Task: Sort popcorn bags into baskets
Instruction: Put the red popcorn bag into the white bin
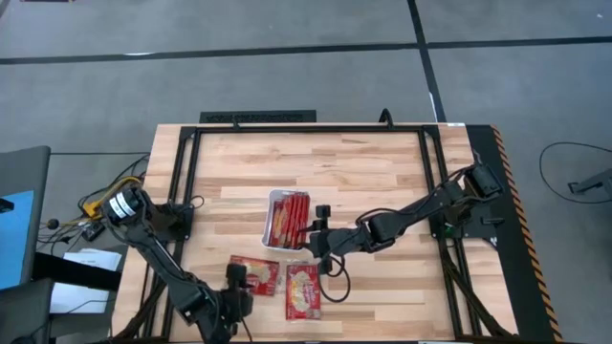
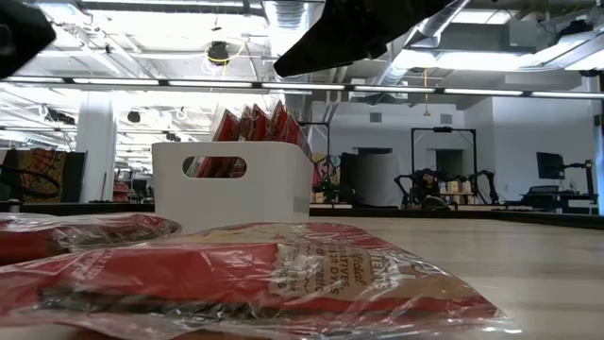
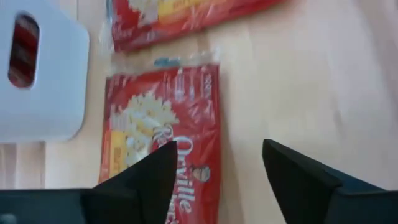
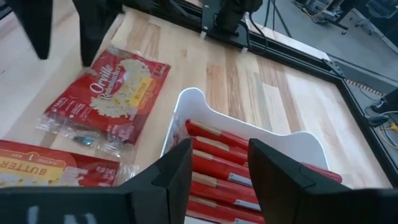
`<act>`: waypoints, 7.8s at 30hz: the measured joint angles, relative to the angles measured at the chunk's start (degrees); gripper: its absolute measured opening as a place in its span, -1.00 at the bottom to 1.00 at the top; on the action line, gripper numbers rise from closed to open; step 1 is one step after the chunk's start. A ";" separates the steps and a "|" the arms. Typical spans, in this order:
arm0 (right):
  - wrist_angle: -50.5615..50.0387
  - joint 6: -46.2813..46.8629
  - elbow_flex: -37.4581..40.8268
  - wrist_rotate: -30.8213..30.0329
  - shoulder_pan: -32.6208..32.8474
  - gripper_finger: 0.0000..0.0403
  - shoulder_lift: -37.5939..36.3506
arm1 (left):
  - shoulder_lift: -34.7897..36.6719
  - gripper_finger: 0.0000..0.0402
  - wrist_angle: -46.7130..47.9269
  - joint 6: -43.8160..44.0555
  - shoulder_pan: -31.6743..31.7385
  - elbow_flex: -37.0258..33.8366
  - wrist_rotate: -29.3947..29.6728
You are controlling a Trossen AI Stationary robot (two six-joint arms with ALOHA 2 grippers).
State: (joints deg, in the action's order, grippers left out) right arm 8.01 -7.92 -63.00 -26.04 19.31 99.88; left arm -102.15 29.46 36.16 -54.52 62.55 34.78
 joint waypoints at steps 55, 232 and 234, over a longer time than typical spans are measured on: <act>-0.29 2.54 -0.04 0.44 1.97 -0.41 -0.04 | -7.25 -1.00 20.19 23.57 -1.58 4.23 10.32; -28.17 0.54 0.96 -3.95 17.47 0.58 9.67 | -4.96 -0.28 -18.75 -17.94 17.88 -3.20 -4.87; -27.33 1.40 0.59 -7.03 17.57 0.60 10.58 | -4.94 -0.29 -19.03 -17.90 18.21 -3.20 -5.92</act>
State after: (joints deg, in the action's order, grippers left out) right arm -19.32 -6.52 -62.41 -33.07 36.88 110.46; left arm -107.09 10.43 18.26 -36.31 59.35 28.86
